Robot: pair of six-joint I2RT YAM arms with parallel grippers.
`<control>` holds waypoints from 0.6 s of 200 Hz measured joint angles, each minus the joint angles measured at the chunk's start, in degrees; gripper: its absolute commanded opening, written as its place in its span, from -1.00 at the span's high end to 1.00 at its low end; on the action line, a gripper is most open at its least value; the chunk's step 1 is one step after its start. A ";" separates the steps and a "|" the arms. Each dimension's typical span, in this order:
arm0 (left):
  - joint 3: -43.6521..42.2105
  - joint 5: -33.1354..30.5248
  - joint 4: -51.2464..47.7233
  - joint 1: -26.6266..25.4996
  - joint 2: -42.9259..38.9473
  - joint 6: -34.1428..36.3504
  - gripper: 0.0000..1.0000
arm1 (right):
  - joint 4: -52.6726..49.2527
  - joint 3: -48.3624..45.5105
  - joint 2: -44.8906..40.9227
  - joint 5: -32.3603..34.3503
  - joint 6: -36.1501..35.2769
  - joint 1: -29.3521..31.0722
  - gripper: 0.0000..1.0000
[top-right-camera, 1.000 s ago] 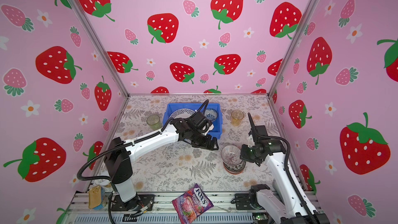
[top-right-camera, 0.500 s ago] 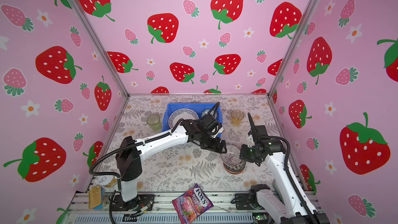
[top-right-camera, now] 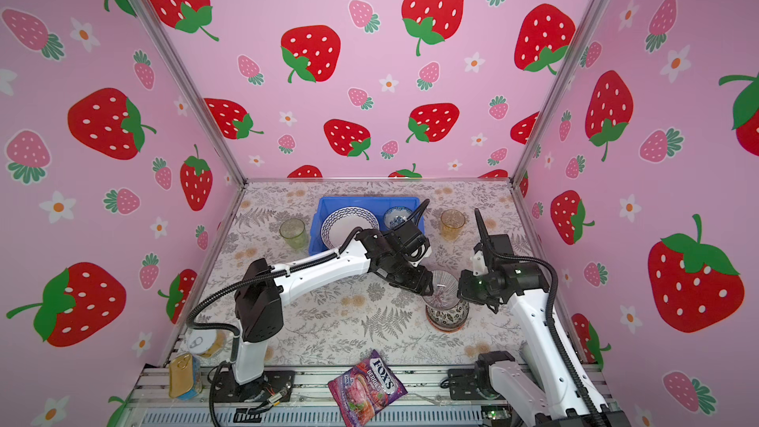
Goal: Place the mixed dishes into the plastic bin
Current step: 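Grasp the rim of the top pink-striped bowl with the left gripper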
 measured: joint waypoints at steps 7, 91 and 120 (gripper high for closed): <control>0.00 -0.20 0.00 0.00 0.04 -0.02 -0.21 | -0.02 0.00 0.00 -0.11 0.00 0.15 1.00; 0.72 -1.25 -0.11 -0.24 0.13 -0.20 0.57 | 0.00 0.00 0.00 -1.22 0.00 0.81 1.00; 0.90 -3.15 -0.15 -0.07 0.55 -1.22 0.81 | -0.39 0.00 -0.02 -2.14 0.02 1.20 1.00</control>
